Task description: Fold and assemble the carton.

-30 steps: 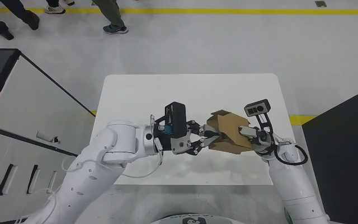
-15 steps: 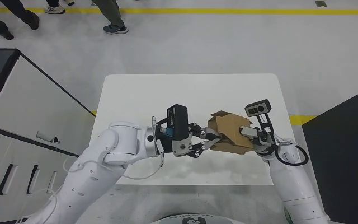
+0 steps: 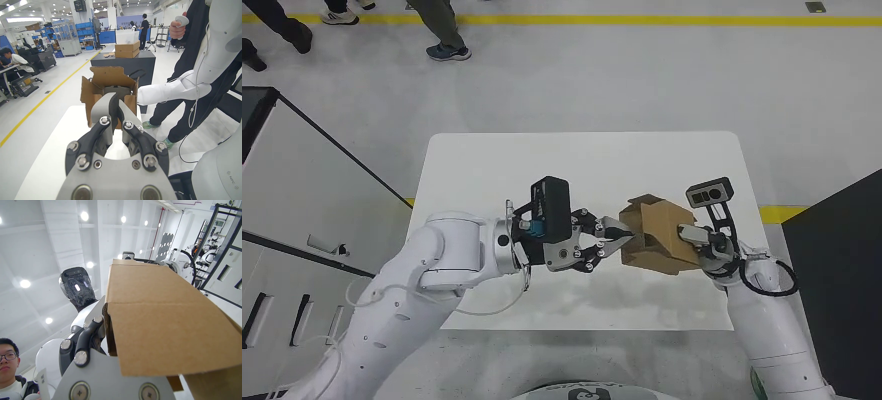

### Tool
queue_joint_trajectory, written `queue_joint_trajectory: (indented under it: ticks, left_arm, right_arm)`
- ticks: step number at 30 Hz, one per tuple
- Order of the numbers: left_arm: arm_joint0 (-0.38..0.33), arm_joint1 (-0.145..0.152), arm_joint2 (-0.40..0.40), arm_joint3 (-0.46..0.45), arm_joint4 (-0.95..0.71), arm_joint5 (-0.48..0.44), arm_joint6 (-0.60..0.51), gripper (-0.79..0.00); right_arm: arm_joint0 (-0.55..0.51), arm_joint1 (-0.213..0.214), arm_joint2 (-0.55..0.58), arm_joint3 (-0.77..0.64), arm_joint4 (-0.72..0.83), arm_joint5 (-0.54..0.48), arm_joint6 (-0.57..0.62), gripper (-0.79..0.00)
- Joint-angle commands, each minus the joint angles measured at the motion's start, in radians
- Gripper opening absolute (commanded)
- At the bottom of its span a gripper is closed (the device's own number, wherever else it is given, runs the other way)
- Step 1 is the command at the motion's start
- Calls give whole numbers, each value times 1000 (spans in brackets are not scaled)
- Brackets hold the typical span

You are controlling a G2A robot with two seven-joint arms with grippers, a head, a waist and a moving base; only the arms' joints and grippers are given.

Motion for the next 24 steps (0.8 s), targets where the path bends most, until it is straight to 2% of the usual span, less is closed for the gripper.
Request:
queue_joint_trajectory:
  ticks: [1, 9, 17, 24]
  left_arm:
    - [0, 1, -11, -1, 2, 5, 3, -785]
    - [1, 4, -54, -14, 16, 4, 33, -785]
    - [5, 3, -55, -16, 18, 12, 42, -785]
    - [-9, -1, -52, -27, 43, 14, 77, -785]
  right_arm:
    - [1, 0, 2, 3, 10, 0, -1, -785]
    - [13, -8, 2, 34, 129, -10, 46, -785]
    - [12, -9, 1, 34, 127, -8, 38, -785]
    - [20, -12, -14, 55, 146, 41, 51, -785]
